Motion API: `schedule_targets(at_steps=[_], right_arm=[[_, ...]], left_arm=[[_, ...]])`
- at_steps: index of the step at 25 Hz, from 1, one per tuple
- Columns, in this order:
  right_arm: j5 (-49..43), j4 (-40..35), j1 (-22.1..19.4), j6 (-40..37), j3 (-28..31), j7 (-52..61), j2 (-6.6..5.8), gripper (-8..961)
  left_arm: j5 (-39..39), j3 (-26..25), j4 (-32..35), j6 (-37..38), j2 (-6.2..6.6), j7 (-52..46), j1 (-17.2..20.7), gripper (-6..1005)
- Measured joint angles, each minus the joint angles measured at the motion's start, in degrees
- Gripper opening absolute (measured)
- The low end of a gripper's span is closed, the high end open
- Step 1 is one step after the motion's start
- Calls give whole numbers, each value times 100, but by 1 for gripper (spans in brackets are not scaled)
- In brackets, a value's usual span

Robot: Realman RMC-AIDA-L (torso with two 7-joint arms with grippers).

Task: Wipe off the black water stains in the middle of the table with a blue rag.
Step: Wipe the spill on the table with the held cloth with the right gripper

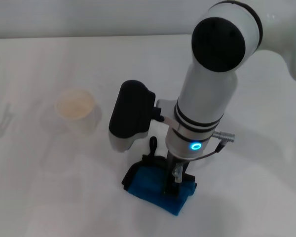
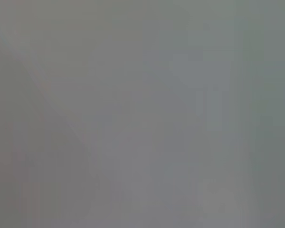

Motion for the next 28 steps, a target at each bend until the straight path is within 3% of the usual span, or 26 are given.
schedule_targets(at_steps=[8, 18, 23, 24, 28], right_arm=[[133, 107, 85, -538, -119, 148, 0, 77], [-233, 1392, 586, -1757, -9, 474, 0, 77], [-823, 2117, 682, -2009, 732, 441, -20, 77], [-1152, 2164, 642, -2019, 1119, 438, -43, 77], [-1566, 2160, 564, -1951, 1574, 424, -53, 77]], left_arm=[[30, 46, -9, -29, 8, 0, -3, 888], [4, 9, 14, -1, -9, 0, 135, 887], [-4, 8, 12, -6, -8, 0, 150, 887], [-4, 9, 15, -11, -8, 0, 150, 887], [-6, 9, 4, -12, 2, 0, 149, 887]])
